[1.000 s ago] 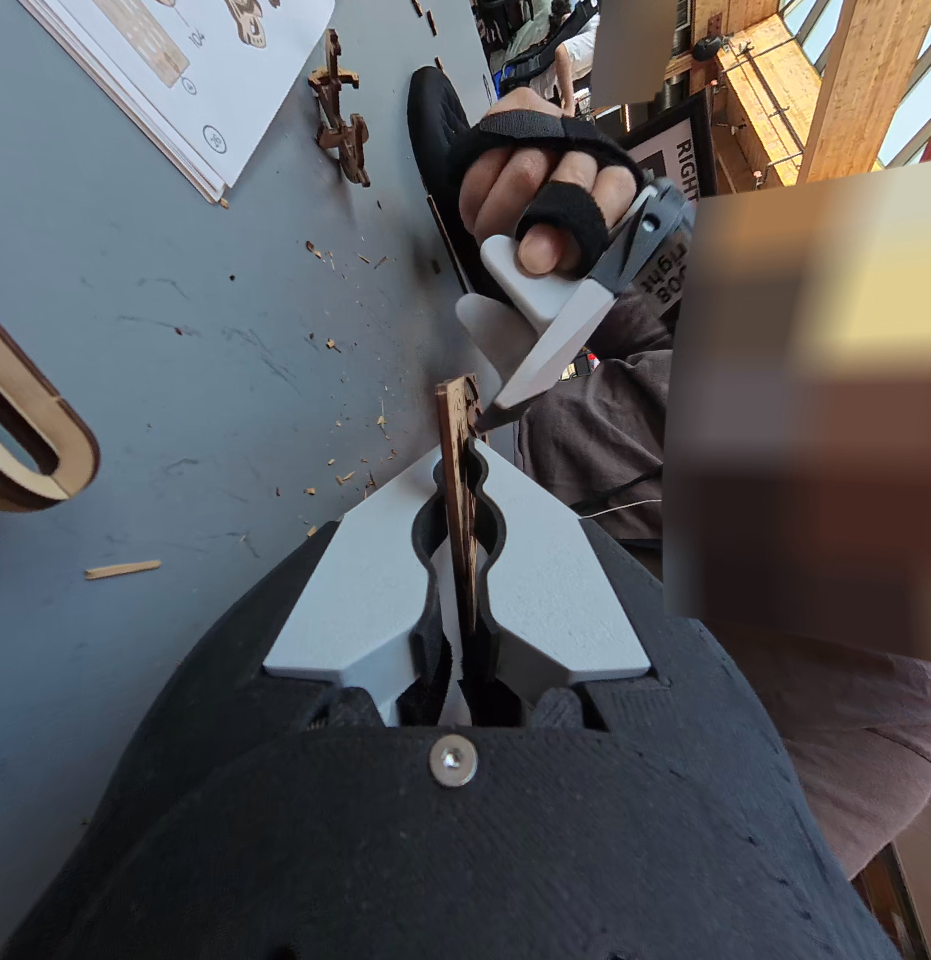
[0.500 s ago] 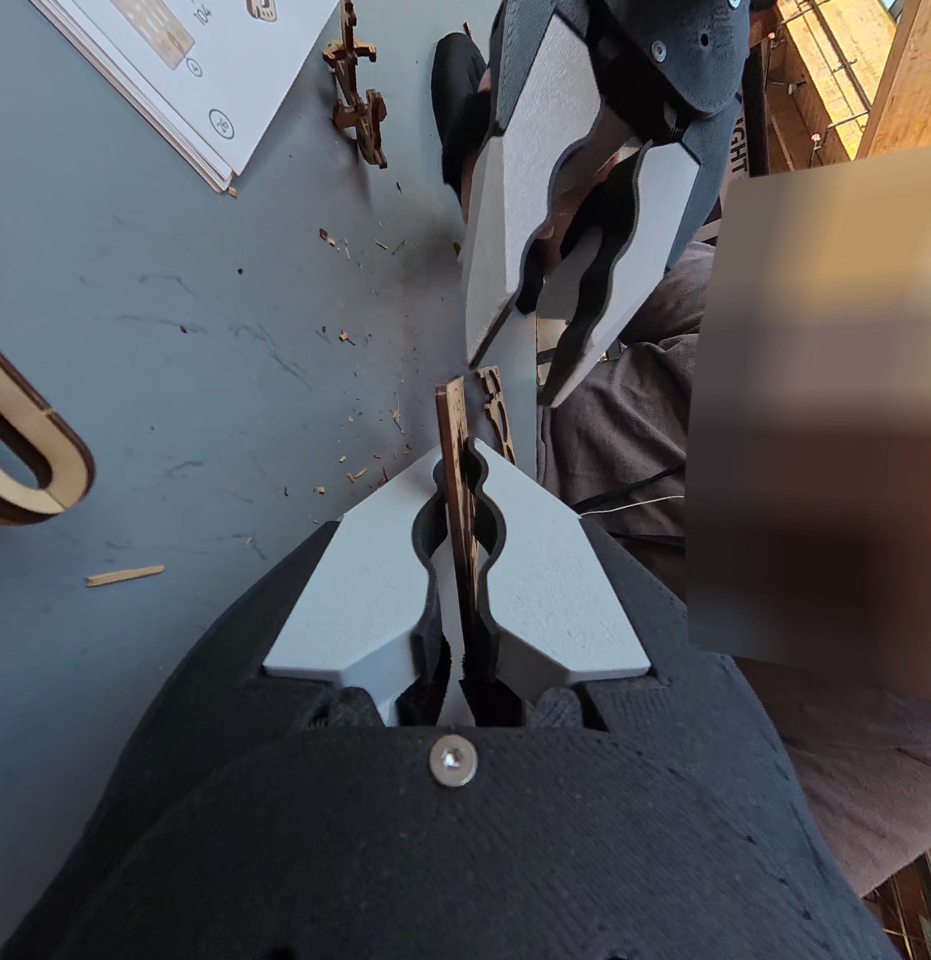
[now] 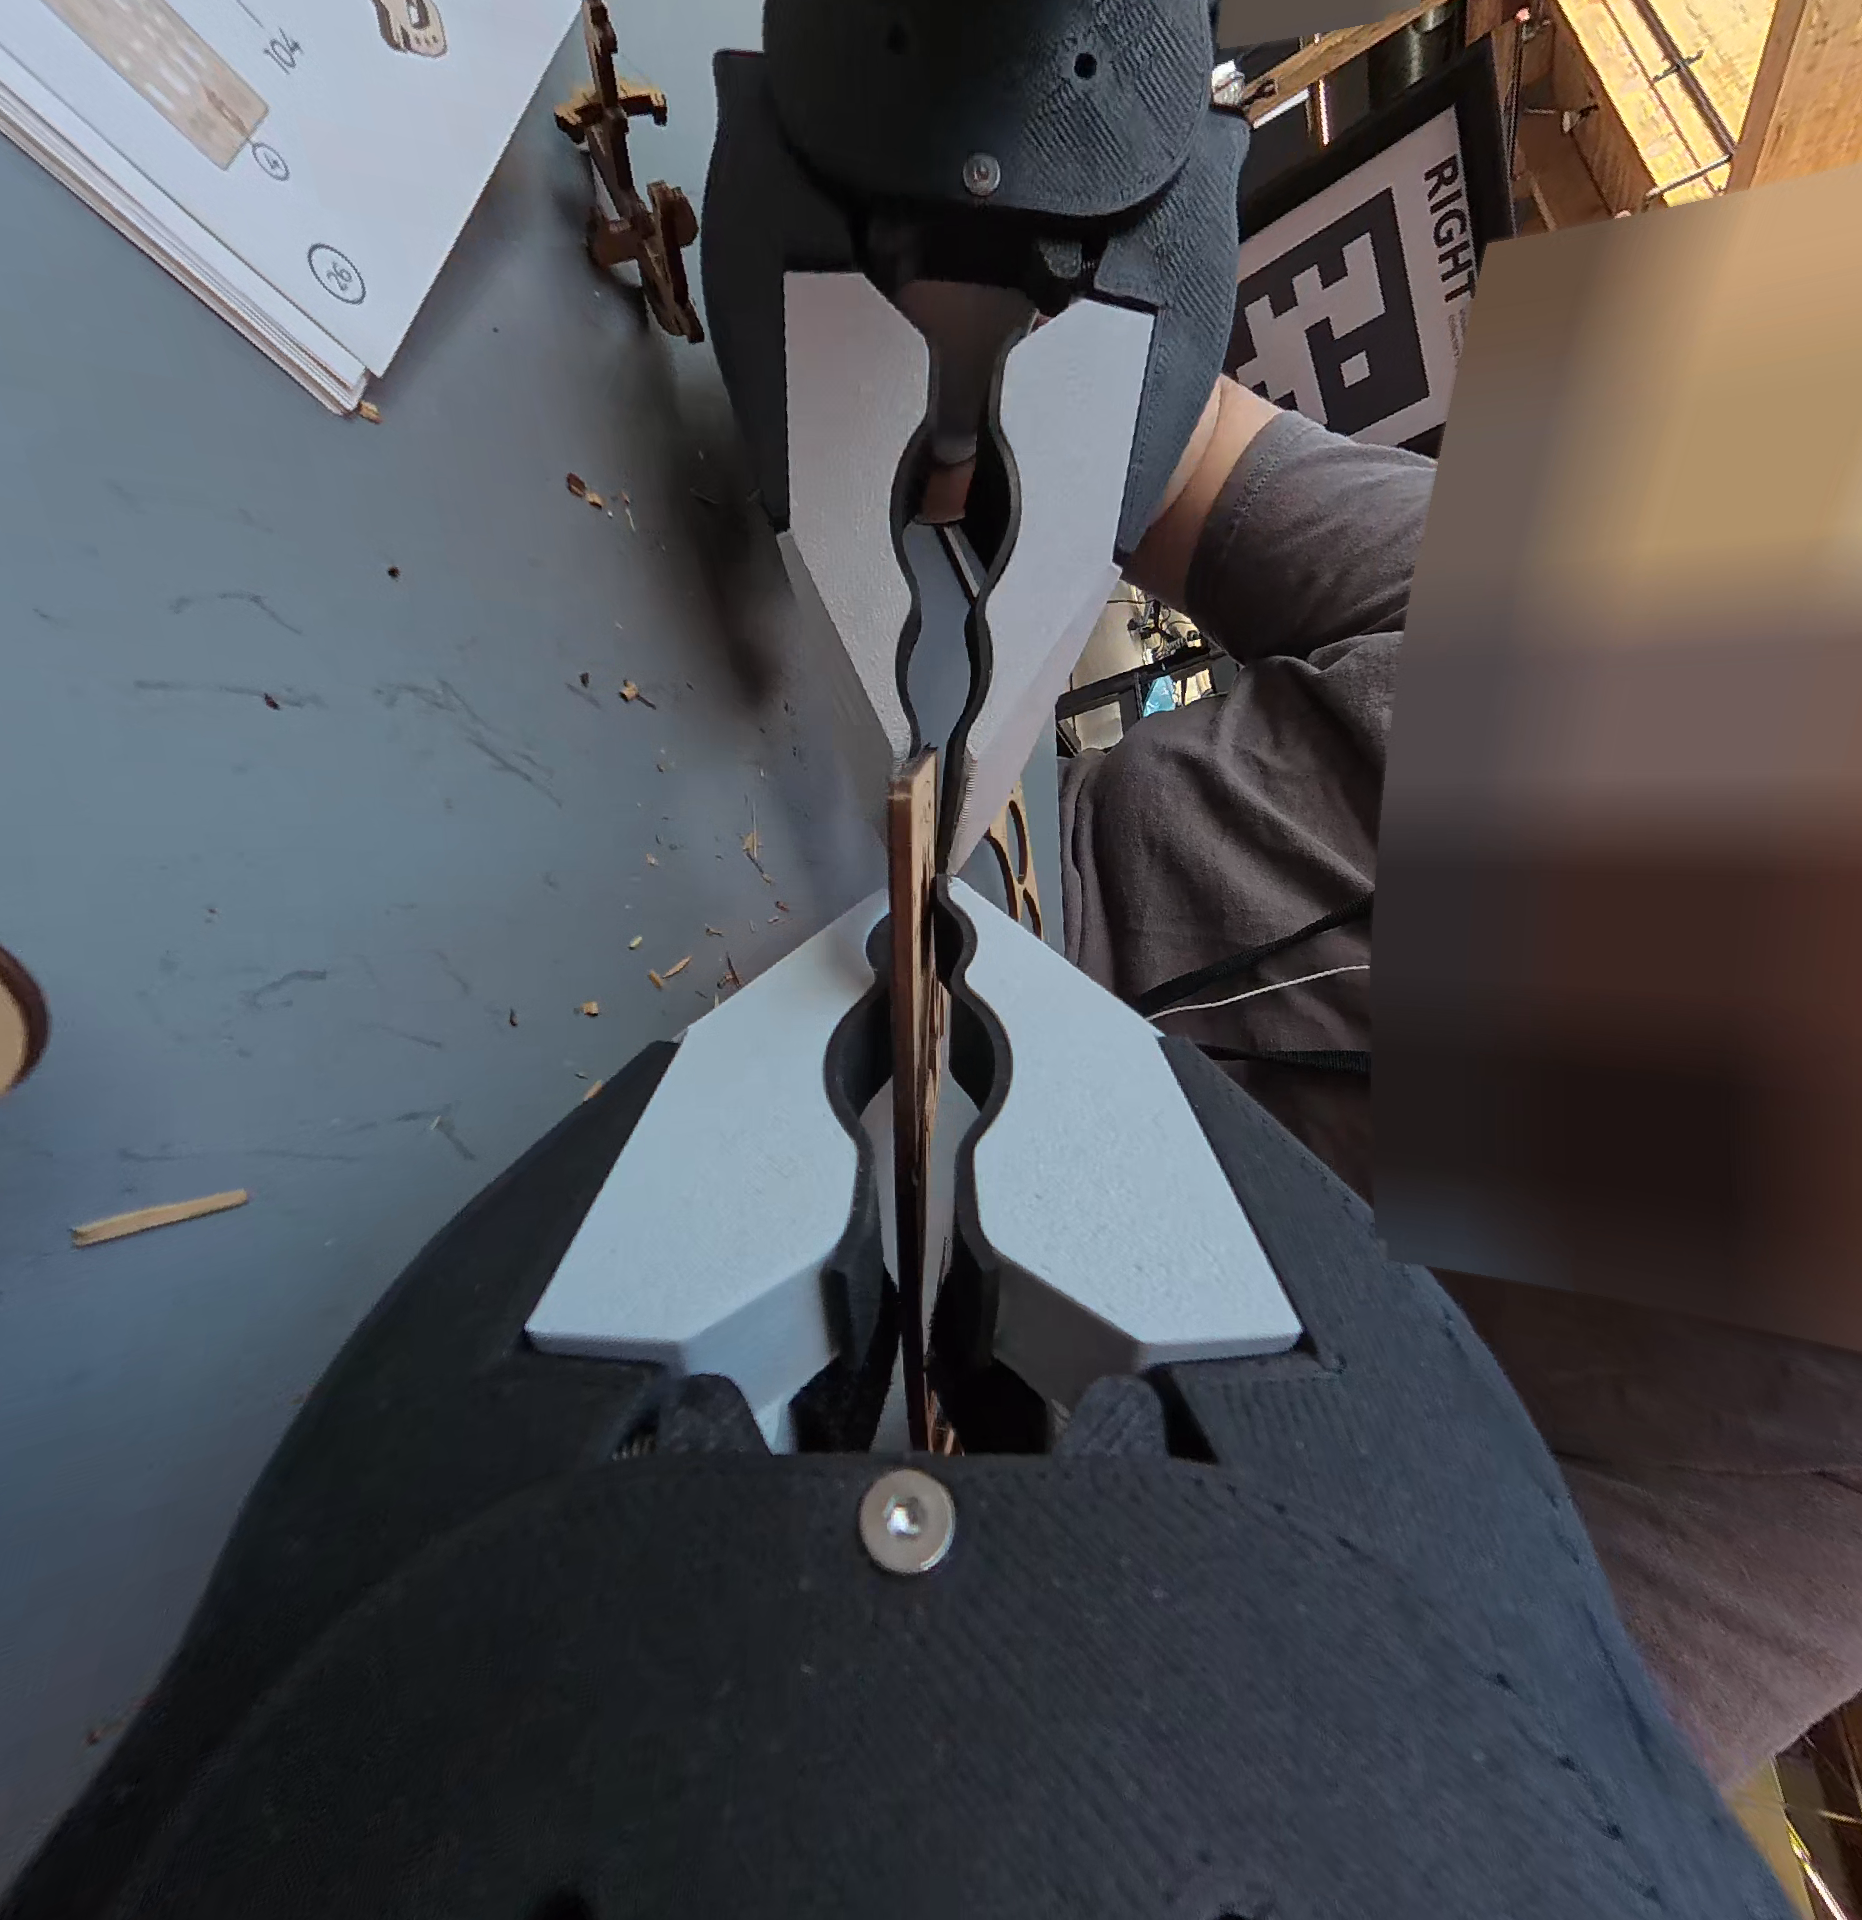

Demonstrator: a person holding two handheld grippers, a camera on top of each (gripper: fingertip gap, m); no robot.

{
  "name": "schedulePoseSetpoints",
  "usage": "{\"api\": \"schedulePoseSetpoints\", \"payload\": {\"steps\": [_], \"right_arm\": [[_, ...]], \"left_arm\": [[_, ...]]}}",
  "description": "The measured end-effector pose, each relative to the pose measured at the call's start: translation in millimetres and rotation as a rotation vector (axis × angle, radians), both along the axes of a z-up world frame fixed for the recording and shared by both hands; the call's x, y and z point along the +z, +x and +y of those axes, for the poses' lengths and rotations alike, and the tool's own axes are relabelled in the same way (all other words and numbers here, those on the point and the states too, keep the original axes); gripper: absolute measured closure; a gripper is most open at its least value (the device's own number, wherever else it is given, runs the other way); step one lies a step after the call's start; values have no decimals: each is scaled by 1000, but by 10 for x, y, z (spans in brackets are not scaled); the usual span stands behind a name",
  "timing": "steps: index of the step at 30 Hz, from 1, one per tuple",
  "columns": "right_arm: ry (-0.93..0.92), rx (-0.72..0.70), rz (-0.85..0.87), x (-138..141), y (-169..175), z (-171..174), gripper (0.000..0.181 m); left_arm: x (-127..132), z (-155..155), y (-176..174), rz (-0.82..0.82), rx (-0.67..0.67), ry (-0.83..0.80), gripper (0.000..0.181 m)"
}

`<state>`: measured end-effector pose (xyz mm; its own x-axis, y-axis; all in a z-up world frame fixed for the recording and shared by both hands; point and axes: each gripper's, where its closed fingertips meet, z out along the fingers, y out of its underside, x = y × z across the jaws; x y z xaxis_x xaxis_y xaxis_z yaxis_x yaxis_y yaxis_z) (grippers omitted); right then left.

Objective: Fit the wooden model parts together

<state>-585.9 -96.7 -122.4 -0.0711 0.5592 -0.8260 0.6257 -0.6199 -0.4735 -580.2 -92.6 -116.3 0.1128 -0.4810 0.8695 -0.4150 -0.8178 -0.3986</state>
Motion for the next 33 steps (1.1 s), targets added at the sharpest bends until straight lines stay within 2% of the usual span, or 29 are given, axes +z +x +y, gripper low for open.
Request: {"api": "schedulePoseSetpoints", "payload": {"steps": [6,16,33], "right_arm": [[14,-4,24,6,9,6,179],[14,-48,8,-13,-28,62,175],[20,-29,-8,-31,-26,46,177]], "left_arm": [[-52,-82,19,40,-41,10,180],[-61,-59,7,35,-27,-36,181],[-101,-105,4,63,-53,-25,181]]}}
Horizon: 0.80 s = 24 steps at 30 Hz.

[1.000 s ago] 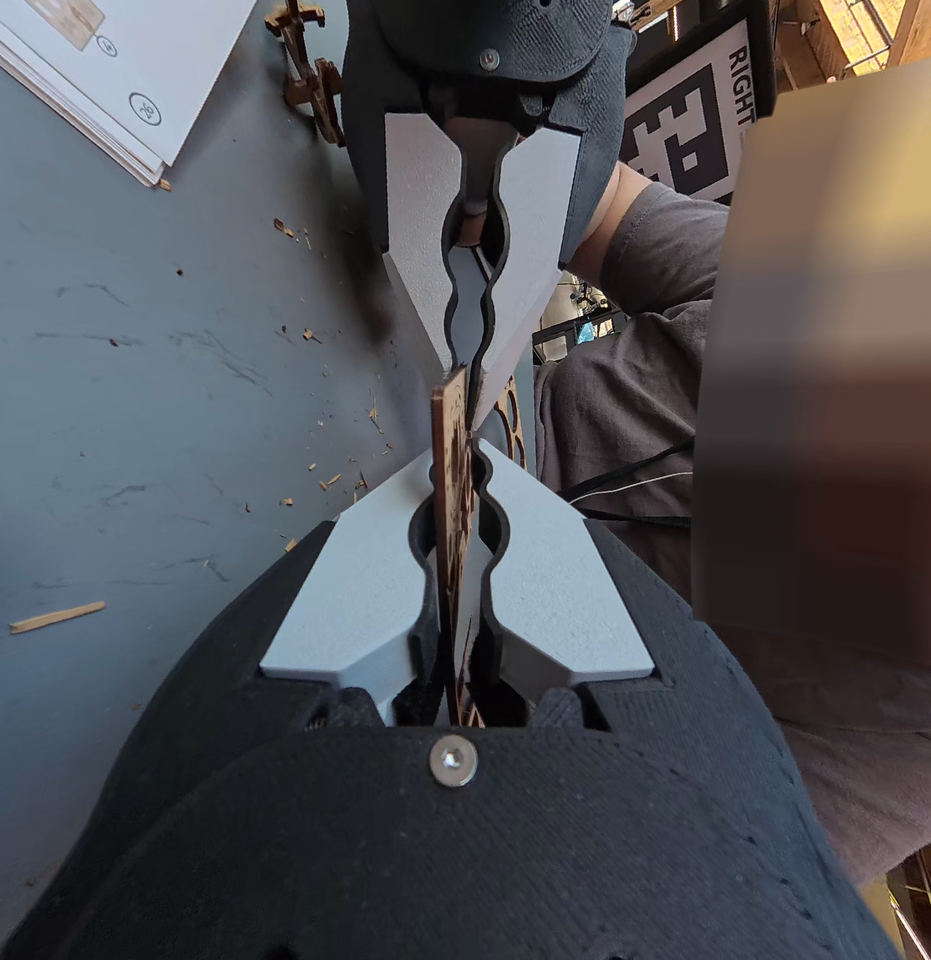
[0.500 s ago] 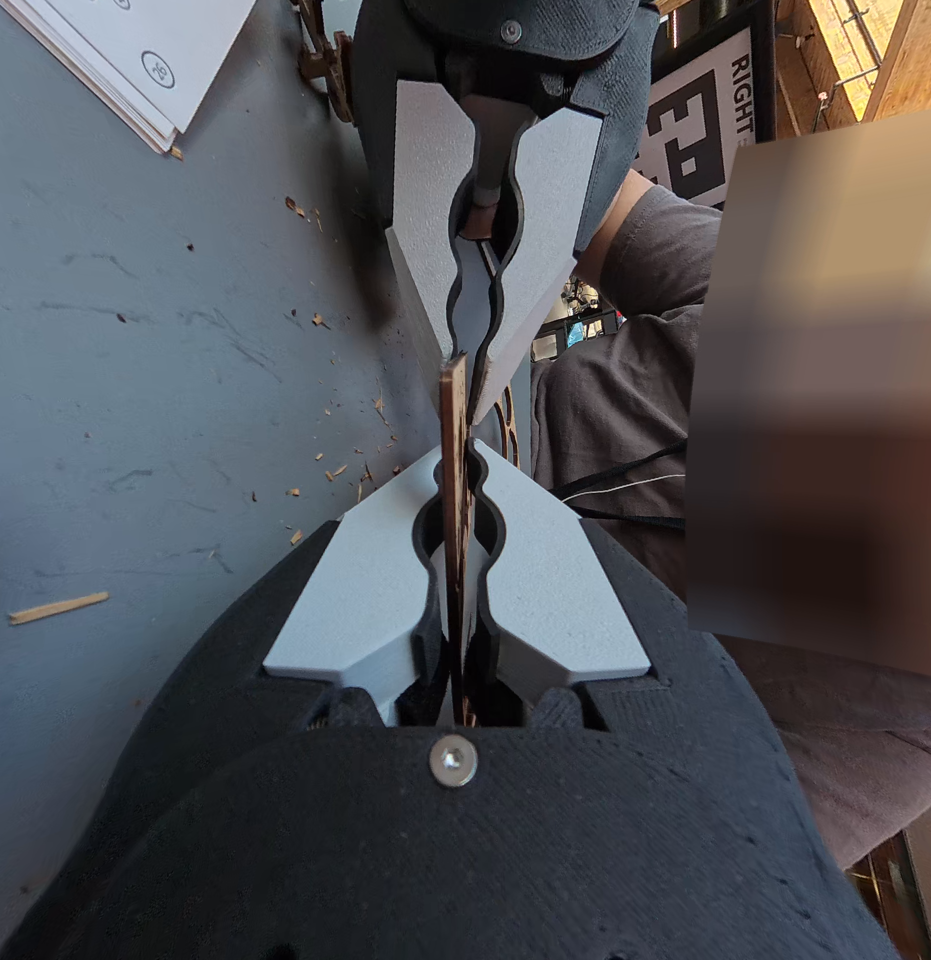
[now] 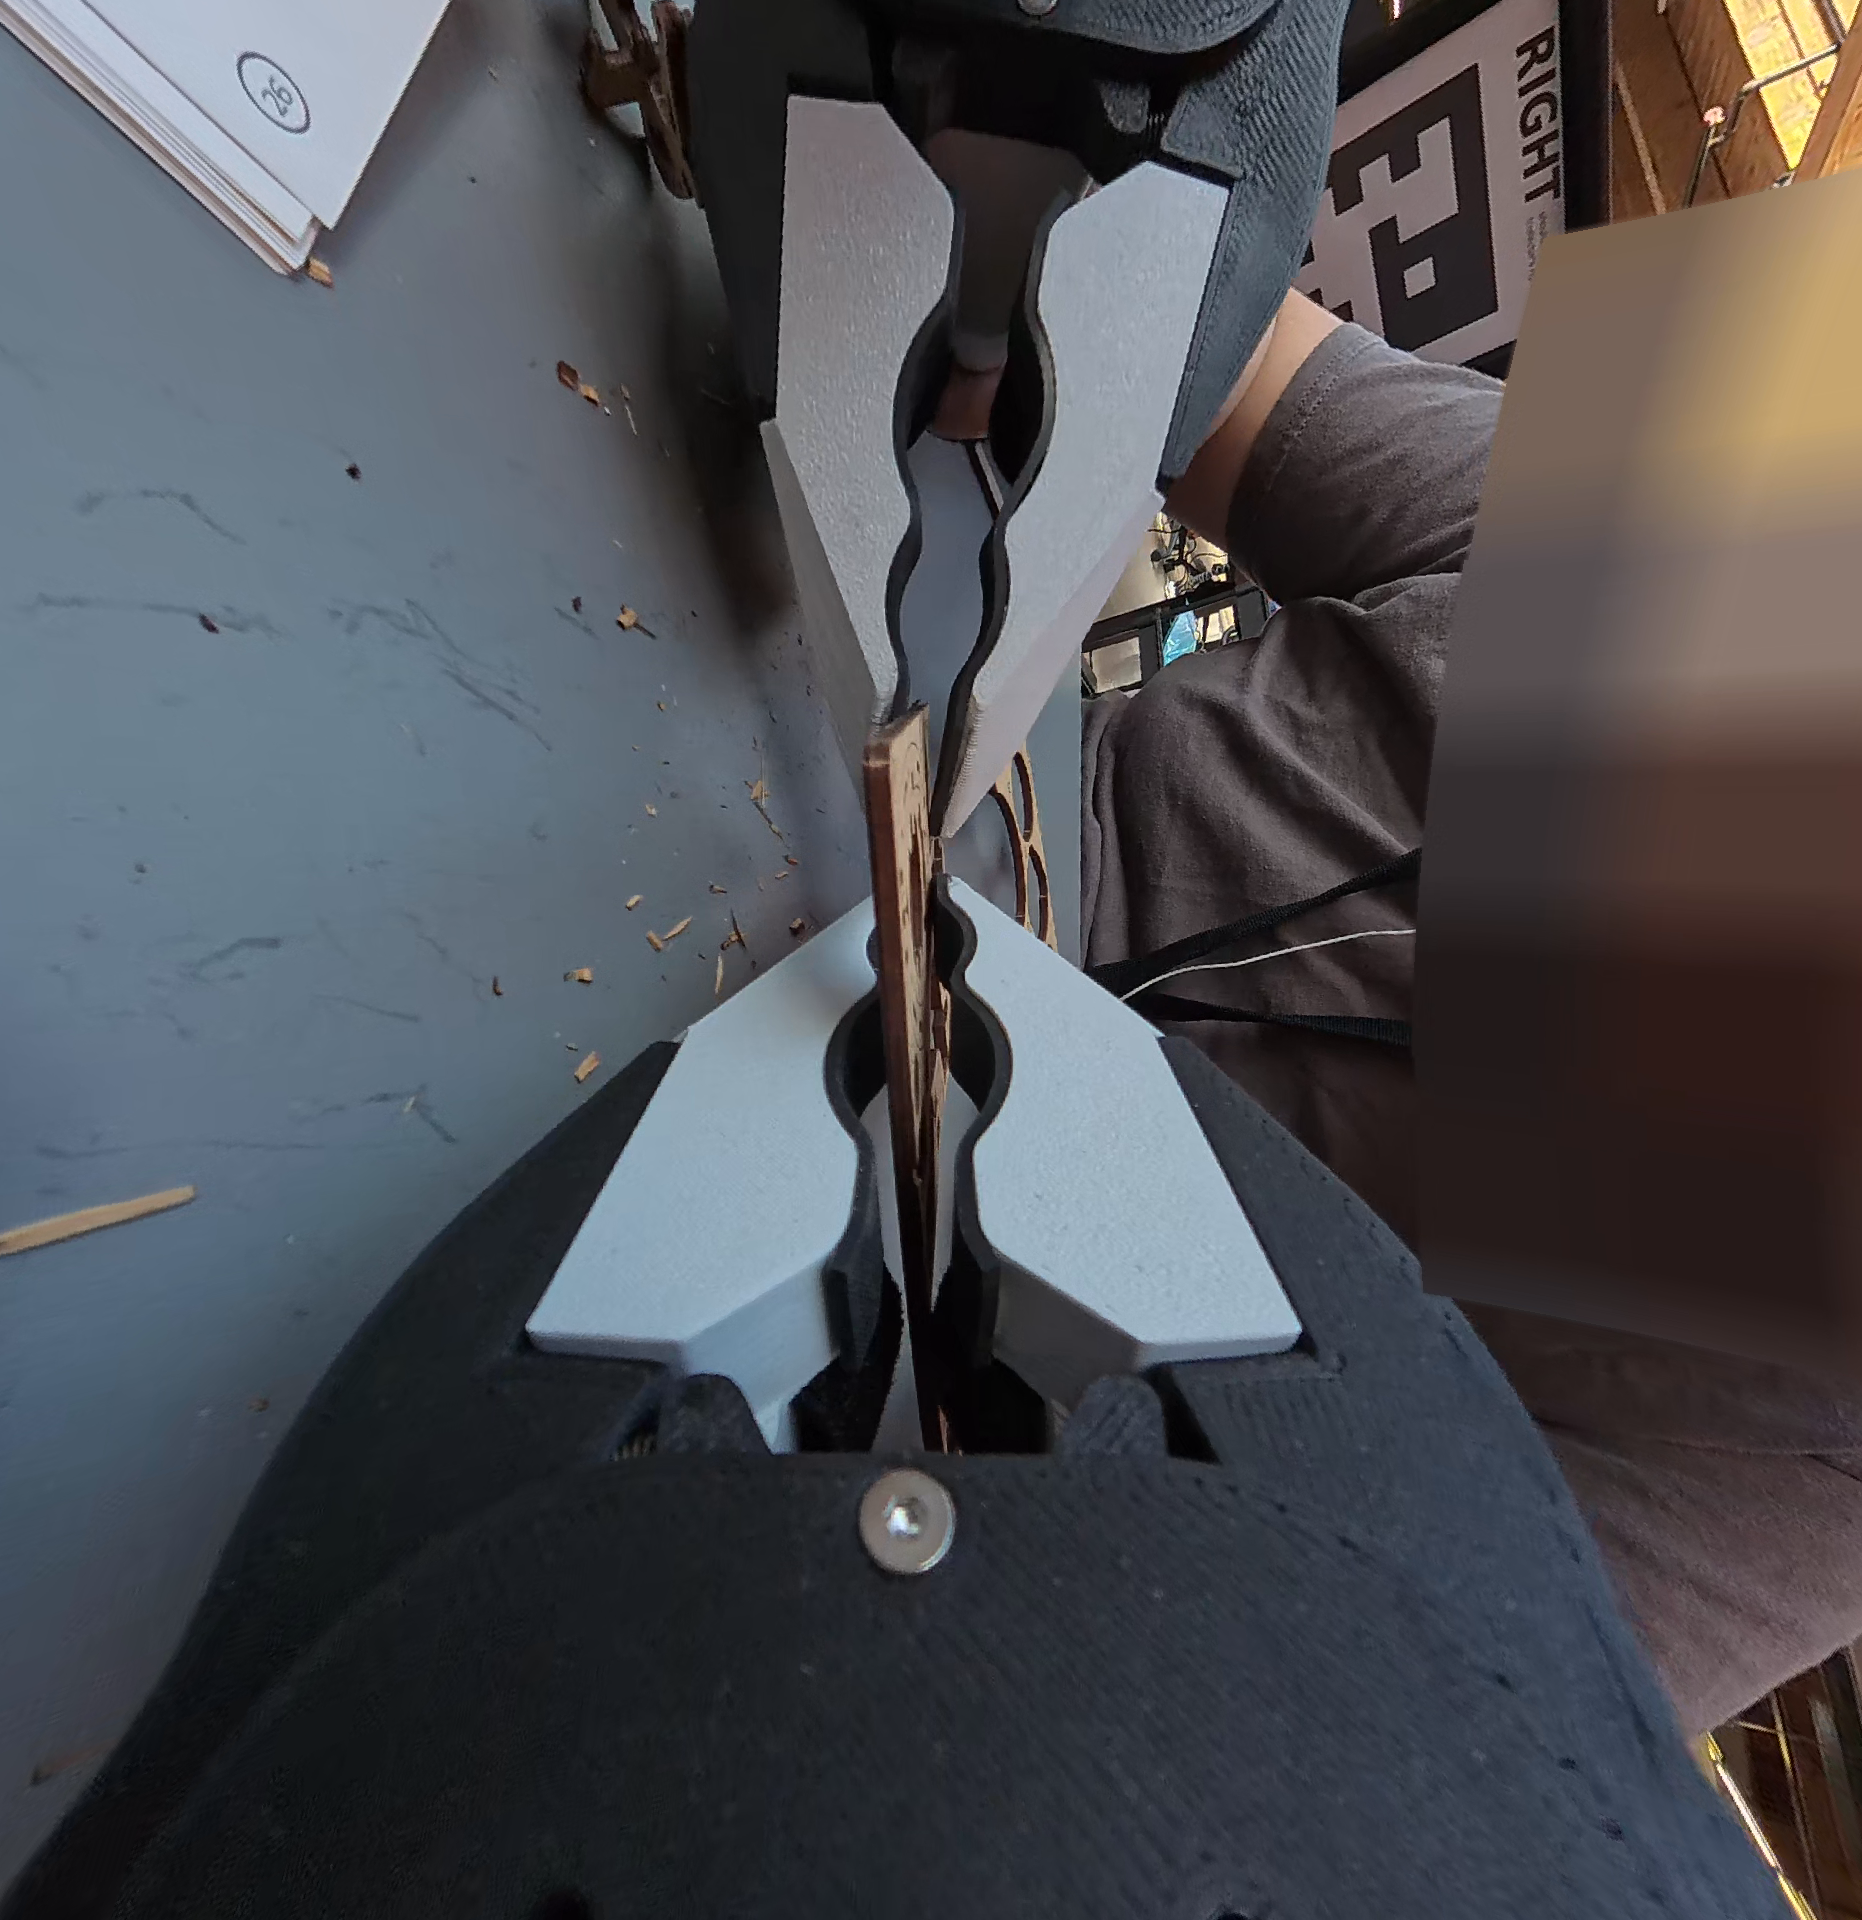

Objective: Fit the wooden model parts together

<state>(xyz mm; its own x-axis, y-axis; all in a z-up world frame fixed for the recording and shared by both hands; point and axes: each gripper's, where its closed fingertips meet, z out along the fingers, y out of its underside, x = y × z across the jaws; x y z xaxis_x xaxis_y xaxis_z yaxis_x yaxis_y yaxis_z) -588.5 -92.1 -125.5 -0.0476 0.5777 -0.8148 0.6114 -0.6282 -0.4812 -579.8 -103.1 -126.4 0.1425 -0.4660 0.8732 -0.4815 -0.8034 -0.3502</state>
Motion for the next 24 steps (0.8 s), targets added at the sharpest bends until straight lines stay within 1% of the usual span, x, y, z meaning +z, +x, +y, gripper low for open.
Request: {"api": "schedulePoseSetpoints", "payload": {"steps": [16,20,24], "right_arm": [[13,1,-3,17,1,3,177],[15,17,-22,-32,2,-24,176],[41,20,-25,-40,-2,-25,175]], "left_arm": [[34,44,22,-33,25,-34,181],[-5,16,20,-2,7,-1,181],[-7,15,18,-3,6,-6,181]]}}
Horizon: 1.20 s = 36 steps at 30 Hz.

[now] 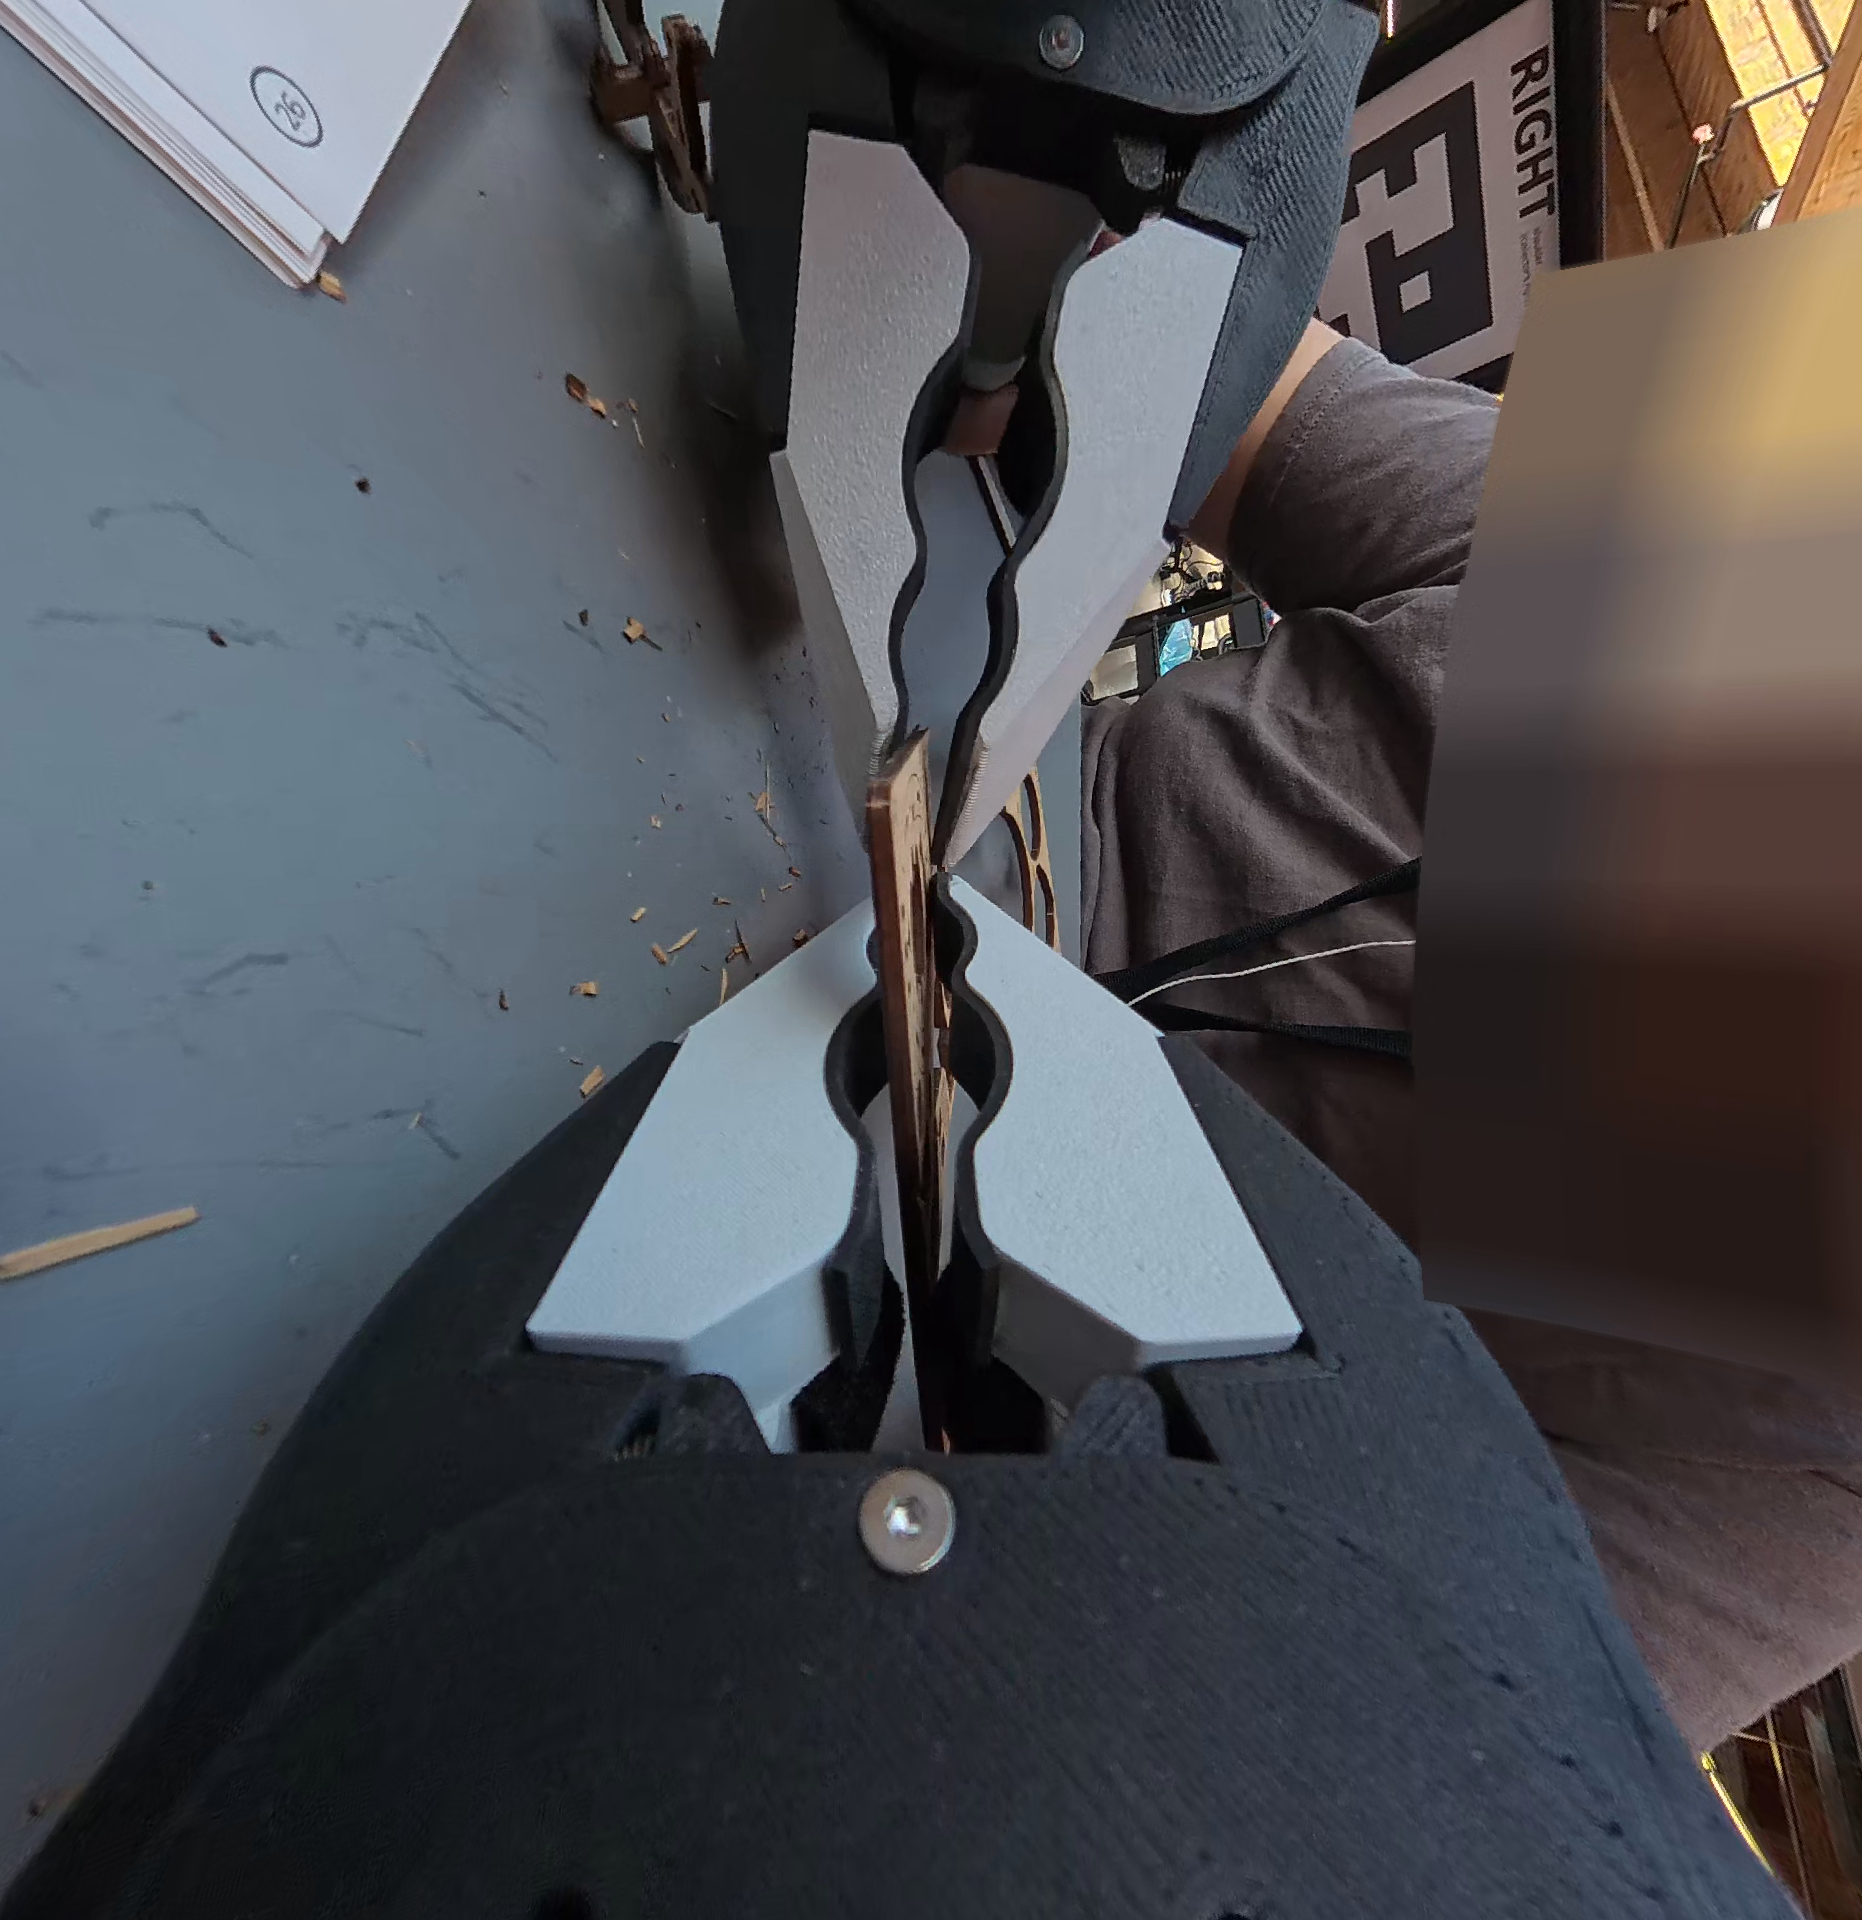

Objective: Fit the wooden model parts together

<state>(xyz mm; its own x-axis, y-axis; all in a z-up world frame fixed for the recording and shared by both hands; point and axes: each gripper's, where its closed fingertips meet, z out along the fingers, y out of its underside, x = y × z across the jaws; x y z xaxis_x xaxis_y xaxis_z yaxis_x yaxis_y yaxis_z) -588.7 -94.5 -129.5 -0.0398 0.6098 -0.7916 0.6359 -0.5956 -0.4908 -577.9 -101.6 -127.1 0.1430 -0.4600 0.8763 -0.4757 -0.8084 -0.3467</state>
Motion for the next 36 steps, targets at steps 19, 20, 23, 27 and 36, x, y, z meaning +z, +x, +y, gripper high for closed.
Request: {"api": "schedulePoseSetpoints", "payload": {"steps": [19,20,23,27,36], "right_arm": [[74,36,-85,-97,38,-23,175],[89,33,-92,-115,38,-18,174],[138,31,-105,-126,36,-12,174],[80,30,-67,-68,32,-50,176],[70,13,-63,-65,34,-40,176]], "left_arm": [[-79,-13,19,46,9,3,181],[-93,-9,18,55,12,4,181],[-103,-5,16,64,12,23,181],[-64,-42,15,39,-7,10,181],[-66,-34,17,36,1,-18,181]]}}
